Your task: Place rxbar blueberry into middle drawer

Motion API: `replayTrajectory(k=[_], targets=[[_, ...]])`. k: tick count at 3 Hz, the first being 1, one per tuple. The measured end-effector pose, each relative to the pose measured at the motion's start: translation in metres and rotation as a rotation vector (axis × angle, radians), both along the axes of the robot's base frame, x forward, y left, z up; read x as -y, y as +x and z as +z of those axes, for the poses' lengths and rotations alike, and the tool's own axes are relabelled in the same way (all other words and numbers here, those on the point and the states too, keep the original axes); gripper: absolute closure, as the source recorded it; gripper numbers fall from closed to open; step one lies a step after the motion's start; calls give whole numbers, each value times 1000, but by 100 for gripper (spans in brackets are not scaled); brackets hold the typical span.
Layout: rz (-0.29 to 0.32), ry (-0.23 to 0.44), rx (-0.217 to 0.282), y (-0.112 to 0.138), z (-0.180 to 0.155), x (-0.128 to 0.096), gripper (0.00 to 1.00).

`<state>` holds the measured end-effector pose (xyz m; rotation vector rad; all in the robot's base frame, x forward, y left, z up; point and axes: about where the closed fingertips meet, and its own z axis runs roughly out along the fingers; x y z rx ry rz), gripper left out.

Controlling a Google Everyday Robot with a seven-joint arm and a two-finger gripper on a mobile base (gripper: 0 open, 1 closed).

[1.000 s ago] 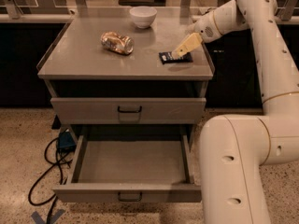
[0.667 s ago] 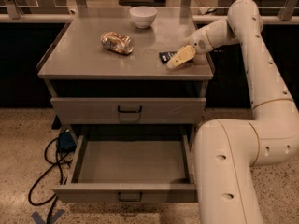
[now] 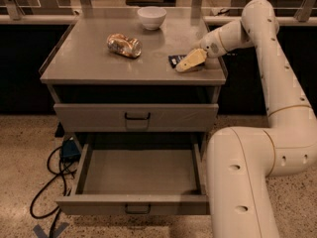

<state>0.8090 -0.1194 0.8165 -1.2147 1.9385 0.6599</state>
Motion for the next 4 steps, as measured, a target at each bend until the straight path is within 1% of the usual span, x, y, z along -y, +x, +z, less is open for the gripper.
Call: replayTrajectory(k=[3,4], targets=[[0,0,0,0,0,0,89],[0,0,0,-1,5,-1,100]])
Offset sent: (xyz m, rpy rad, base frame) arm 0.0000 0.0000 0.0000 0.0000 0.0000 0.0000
